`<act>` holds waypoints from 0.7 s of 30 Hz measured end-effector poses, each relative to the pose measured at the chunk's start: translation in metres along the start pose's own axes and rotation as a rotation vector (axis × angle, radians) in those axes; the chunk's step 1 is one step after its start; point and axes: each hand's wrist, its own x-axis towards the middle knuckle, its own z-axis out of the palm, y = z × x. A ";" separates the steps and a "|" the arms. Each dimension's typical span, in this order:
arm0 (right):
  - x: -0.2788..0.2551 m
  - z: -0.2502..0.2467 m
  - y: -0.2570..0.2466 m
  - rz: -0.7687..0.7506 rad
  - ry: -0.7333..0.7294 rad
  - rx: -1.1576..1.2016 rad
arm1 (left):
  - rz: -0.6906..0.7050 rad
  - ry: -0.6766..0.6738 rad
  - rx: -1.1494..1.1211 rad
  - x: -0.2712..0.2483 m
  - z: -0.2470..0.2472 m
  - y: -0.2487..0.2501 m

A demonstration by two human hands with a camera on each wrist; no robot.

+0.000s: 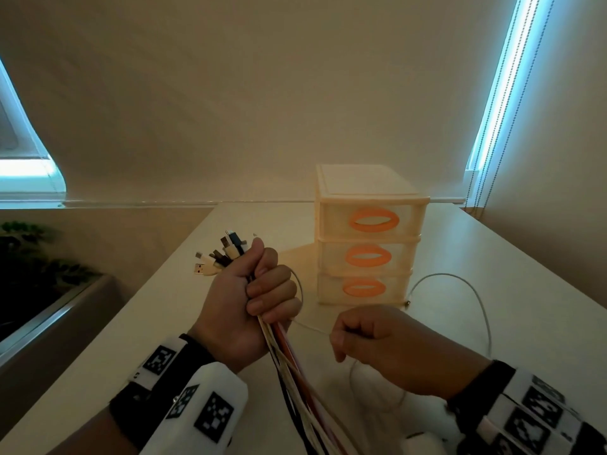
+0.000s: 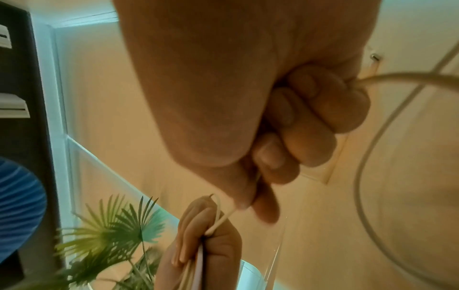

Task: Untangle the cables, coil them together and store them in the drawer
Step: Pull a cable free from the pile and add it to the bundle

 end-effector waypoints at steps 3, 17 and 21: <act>-0.006 -0.008 0.005 0.111 -0.230 0.485 | -0.005 -0.030 -0.004 -0.002 0.003 0.007; 0.008 0.005 -0.020 -0.255 0.648 0.090 | -0.230 -0.020 0.279 -0.002 0.007 -0.020; 0.002 0.013 -0.014 -0.273 0.307 -0.102 | -0.002 0.123 0.172 0.001 0.015 -0.017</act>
